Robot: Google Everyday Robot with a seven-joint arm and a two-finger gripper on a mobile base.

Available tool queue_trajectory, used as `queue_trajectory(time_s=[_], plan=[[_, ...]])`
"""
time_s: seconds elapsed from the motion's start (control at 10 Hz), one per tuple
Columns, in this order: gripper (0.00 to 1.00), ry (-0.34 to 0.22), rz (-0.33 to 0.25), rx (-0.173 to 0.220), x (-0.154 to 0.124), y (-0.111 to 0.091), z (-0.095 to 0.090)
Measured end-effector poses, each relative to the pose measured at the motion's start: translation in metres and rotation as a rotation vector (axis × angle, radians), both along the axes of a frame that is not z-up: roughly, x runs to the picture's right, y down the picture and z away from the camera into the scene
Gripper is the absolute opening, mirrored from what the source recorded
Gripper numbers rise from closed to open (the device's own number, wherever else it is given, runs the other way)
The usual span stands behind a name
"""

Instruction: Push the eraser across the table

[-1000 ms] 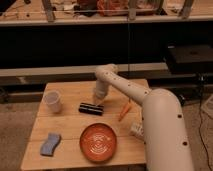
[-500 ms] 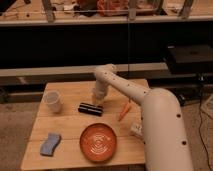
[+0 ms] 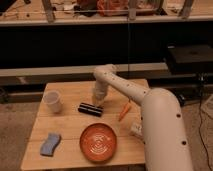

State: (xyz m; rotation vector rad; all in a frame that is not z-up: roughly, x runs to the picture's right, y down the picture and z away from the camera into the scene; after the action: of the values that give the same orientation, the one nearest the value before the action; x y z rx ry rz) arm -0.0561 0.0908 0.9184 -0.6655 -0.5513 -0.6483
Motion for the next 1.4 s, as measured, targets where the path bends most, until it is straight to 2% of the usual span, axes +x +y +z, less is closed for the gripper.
queue_trajectory(time_s=[1.4], plan=[[0.01,-0.023,-0.050,-0.010,0.0053,0.0082,-0.0047]])
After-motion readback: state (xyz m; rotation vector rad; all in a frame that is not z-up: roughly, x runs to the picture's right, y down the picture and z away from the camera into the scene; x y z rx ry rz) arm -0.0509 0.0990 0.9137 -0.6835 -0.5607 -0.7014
